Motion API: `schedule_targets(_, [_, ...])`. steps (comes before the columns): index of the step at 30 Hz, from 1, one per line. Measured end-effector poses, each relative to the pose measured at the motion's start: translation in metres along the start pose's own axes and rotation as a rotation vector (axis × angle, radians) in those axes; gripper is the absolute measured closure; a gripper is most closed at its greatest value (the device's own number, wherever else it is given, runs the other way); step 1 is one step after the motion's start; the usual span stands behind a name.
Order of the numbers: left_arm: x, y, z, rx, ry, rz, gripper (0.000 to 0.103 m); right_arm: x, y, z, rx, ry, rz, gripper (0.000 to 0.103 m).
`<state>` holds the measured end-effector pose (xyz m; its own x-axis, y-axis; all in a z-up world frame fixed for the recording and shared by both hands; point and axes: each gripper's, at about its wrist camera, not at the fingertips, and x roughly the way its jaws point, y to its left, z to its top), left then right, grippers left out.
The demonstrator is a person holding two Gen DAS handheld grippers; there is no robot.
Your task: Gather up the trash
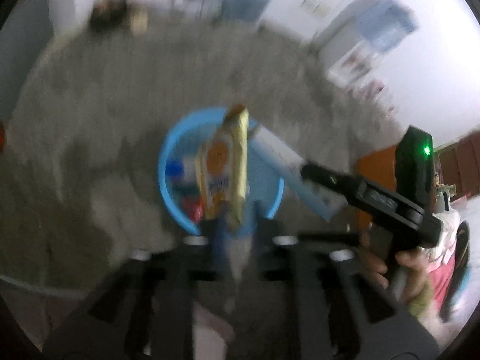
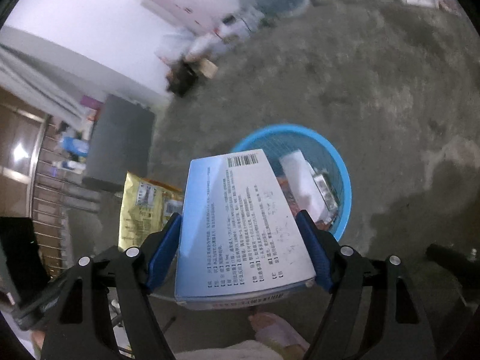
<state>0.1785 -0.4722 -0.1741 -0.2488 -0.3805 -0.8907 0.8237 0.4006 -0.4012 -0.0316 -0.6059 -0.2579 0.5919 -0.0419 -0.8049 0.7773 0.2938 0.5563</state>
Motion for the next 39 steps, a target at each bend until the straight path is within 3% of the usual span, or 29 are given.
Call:
schedule_targets(3, [0.007, 0.005, 0.004, -0.071, 0.007, -0.012, 0.062, 0.034, -0.026, 0.001, 0.062, 0.048, -0.049, 0.023])
schedule_targets(5, [-0.007, 0.000, 0.002, -0.052, -0.056, 0.008, 0.048, 0.037, -0.042, -0.005, 0.120, 0.045, -0.070, 0.023])
schedule_targets(8, [-0.027, -0.008, -0.007, -0.018, -0.117, 0.010, 0.044, 0.024, -0.048, -0.014, 0.124, 0.017, -0.051, 0.023])
schedule_targets(15, [-0.094, -0.024, -0.023, 0.004, -0.253, 0.000, 0.043, -0.036, -0.019, -0.027, -0.010, -0.099, -0.080, 0.023])
schedule_targets(20, [-0.159, -0.039, -0.055, 0.047, -0.402, 0.024, 0.028, -0.088, 0.043, -0.051, -0.257, -0.177, -0.073, 0.023])
schedule_targets(22, [-0.194, -0.042, -0.083, 0.045, -0.489, 0.070, 0.020, -0.110, 0.081, -0.071, -0.416, -0.212, -0.044, 0.018])
schedule_targets(27, [-0.263, -0.039, -0.157, -0.013, -0.636, 0.206, 0.016, -0.156, 0.144, -0.125, -0.659, -0.269, 0.030, 0.009])
schedule_targets(31, [-0.301, -0.036, -0.222, -0.067, -0.742, 0.355, 0.012, -0.185, 0.177, -0.171, -0.792, -0.312, 0.070, 0.007])
schedule_targets(33, [-0.312, -0.036, -0.254, -0.130, -0.789, 0.445, 0.010, -0.197, 0.185, -0.189, -0.819, -0.356, 0.035, 0.007])
schedule_targets(35, [-0.317, -0.036, -0.276, -0.188, -0.806, 0.511, 0.009, -0.209, 0.196, -0.207, -0.878, -0.393, 0.028, 0.007])
schedule_targets(39, [-0.321, -0.036, -0.323, -0.335, -0.814, 0.737, 0.009, -0.226, 0.212, -0.234, -0.974, -0.404, 0.020, 0.007])
